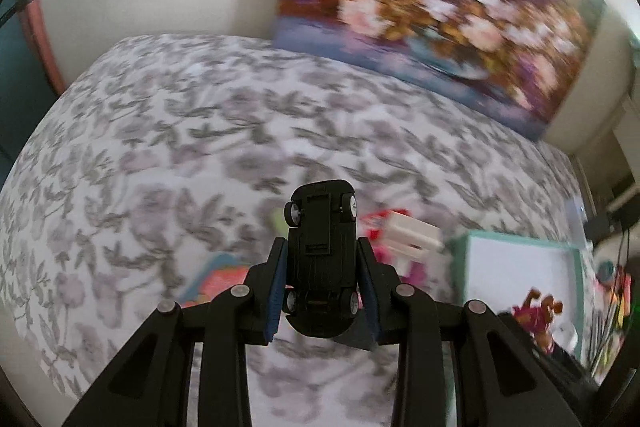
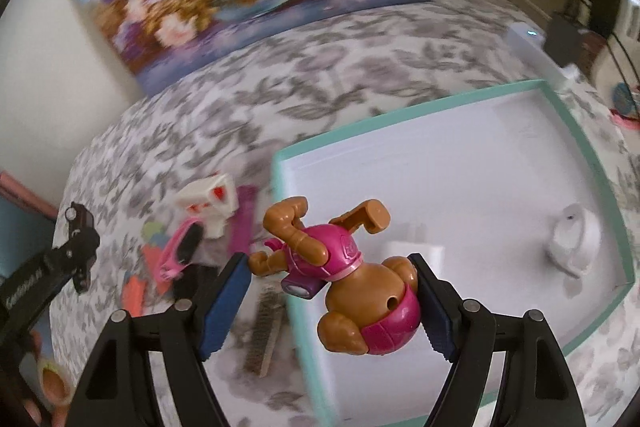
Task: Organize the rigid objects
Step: 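Lift the dog figure and toy car and carry both over the tray, then lower the dog figure and toy car into the tray and open both grippers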
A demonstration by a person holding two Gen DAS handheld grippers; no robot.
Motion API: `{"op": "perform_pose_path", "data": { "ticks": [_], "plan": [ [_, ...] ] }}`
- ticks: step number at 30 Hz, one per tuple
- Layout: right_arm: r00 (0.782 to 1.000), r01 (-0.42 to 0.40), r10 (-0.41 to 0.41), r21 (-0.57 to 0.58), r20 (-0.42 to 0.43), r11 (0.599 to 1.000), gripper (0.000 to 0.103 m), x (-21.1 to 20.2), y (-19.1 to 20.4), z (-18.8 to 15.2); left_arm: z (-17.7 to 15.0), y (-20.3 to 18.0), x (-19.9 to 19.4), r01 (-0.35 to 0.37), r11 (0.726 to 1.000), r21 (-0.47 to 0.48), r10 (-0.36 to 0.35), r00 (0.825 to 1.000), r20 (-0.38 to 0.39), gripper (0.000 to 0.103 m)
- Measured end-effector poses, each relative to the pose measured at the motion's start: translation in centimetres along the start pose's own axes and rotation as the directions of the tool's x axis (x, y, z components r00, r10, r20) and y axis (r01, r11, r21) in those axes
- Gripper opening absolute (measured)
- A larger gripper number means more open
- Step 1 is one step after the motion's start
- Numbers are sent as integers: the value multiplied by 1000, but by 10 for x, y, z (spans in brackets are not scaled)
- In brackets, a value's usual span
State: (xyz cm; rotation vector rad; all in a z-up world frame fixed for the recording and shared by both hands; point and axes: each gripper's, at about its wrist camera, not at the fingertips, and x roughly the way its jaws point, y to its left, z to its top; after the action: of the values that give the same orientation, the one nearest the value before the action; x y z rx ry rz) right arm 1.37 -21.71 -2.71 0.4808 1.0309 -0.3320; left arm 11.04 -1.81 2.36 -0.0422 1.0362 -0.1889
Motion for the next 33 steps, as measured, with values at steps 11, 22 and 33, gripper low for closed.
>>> {"op": "perform_pose_path", "data": {
  "ticks": [11,22,33],
  "plan": [
    [999,32,-36,131,27,991,81,-9,-72,16,-21,-84,11,91,987,129,-87,996,-35,35],
    [996,51,-65,199,63,979,81,-21,-118,23,-40,-147,26,148,959,241,-136,988,-68,35],
    [996,45,-60,210,65,977,81,-20,-122,22,-50,-169,41,154,942,297,-133,987,-91,35]
  ]
}}
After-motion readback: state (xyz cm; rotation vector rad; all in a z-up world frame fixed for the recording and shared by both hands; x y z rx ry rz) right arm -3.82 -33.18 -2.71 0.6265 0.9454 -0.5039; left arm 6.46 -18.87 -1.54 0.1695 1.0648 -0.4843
